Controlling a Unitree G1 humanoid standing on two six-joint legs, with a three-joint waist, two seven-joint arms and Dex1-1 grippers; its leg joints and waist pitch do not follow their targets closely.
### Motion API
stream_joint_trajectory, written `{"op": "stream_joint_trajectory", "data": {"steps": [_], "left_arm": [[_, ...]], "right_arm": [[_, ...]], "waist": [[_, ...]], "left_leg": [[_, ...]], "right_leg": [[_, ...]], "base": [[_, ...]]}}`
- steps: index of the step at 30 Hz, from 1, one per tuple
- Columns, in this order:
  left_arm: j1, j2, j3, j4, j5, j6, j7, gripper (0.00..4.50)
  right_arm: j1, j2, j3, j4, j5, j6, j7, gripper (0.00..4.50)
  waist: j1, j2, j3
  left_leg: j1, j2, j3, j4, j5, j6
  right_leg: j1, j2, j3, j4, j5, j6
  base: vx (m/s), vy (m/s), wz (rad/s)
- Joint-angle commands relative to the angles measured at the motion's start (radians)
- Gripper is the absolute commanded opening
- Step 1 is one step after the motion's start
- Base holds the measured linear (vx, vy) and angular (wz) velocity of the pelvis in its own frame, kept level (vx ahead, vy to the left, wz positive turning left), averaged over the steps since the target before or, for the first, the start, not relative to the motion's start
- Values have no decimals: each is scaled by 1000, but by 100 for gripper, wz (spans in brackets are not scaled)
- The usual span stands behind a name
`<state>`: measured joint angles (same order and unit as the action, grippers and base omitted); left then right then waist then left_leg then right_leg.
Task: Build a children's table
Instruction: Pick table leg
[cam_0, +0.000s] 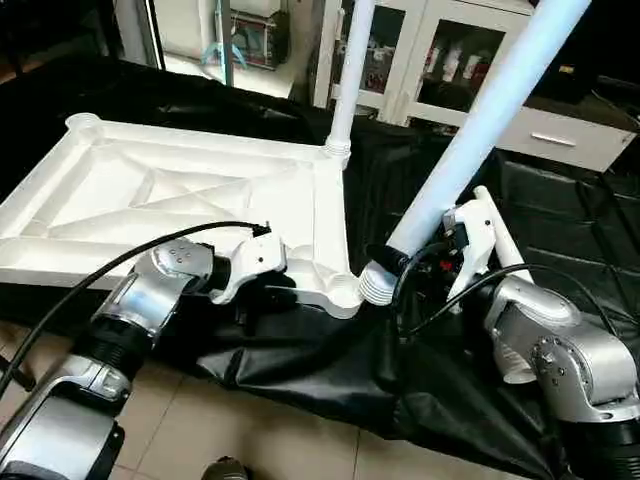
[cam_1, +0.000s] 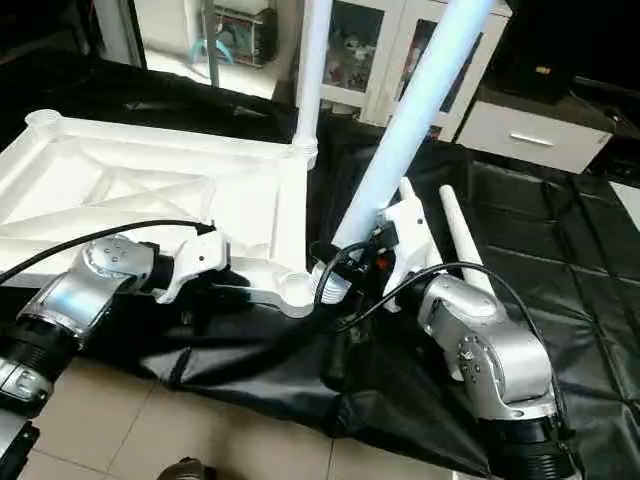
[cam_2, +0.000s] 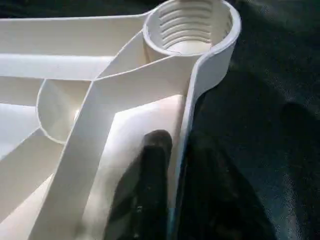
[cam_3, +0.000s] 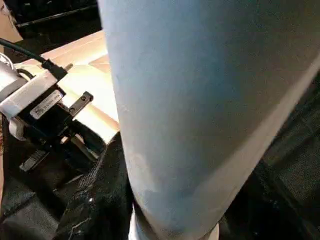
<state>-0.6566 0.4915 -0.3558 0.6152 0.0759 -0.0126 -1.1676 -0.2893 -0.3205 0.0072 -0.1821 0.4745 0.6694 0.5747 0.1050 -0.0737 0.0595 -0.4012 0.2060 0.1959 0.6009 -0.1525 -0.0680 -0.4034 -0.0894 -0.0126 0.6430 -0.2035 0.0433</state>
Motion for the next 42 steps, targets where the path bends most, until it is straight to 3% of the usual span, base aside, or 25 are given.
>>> {"op": "stream_joint_trajectory", "data": {"steps": [1,6,11,14,15,17,25,31,32,42], "left_arm": [[33,2,-27,18,28,8,-1,49],[59,0,-42,-8,36,1,-7,20],[89,-19,-42,-48,26,27,3,2],[105,-58,-1,-92,-38,95,4,1],[107,-64,6,-100,-48,104,5,1],[111,-67,12,-111,-60,116,2,1],[135,-76,33,-152,-58,132,22,1],[149,-75,39,-177,-50,151,25,1],[148,-74,40,-178,-48,151,26,1],[142,-70,39,-195,-46,165,11,0]], "right_arm": [[-25,6,-6,8,8,8,-11,186],[-57,32,7,40,0,11,-27,186],[-76,38,34,74,-13,11,-12,186],[-105,35,66,119,-45,2,2,186],[-114,38,69,133,-48,0,6,186],[-134,39,74,169,-58,-14,10,186],[-171,25,101,239,-84,-43,42,186],[-176,17,117,248,-82,-28,73,186],[-178,16,121,253,-85,-30,75,186],[-208,27,154,343,-122,-54,105,186]], "waist": [[-2,17,-70],[-11,18,-71],[-14,15,-69],[-16,13,-69],[-17,4,-68],[-16,6,-68],[-16,-5,-71],[-18,-4,-70],[-19,-10,-71],[-19,-5,-72]], "left_leg": [[38,22,-15,-88,-323,-86],[40,22,-13,-87,-314,-84],[41,22,-11,-87,-330,-79],[41,22,-10,-86,-334,-77],[39,22,-9,-86,-327,-71],[37,21,-8,-85,-314,-61],[32,21,-5,-81,-250,-33],[34,22,-4,-81,-256,-27],[33,22,-4,-81,-255,-26],[34,21,-5,-82,-267,-36]], "right_leg": [[19,-42,17,-79,-178,-177],[19,-41,17,-76,-145,-191],[17,-43,19,-81,-190,-187],[15,-42,19,-82,-214,-184],[16,-42,19,-85,-218,-182],[16,-44,20,-86,-233,-178],[20,-42,18,-83,-203,-166],[18,-41,19,-85,-215,-163],[18,-41,18,-86,-217,-162],[17,-41,19,-87,-220,-164]], "base": [[0,0,0],[0,0,0],[0,0,0],[0,0,0],[0,0,0],[0,0,0],[0,0,0],[0,0,0],[0,0,0],[0,0,0]]}}
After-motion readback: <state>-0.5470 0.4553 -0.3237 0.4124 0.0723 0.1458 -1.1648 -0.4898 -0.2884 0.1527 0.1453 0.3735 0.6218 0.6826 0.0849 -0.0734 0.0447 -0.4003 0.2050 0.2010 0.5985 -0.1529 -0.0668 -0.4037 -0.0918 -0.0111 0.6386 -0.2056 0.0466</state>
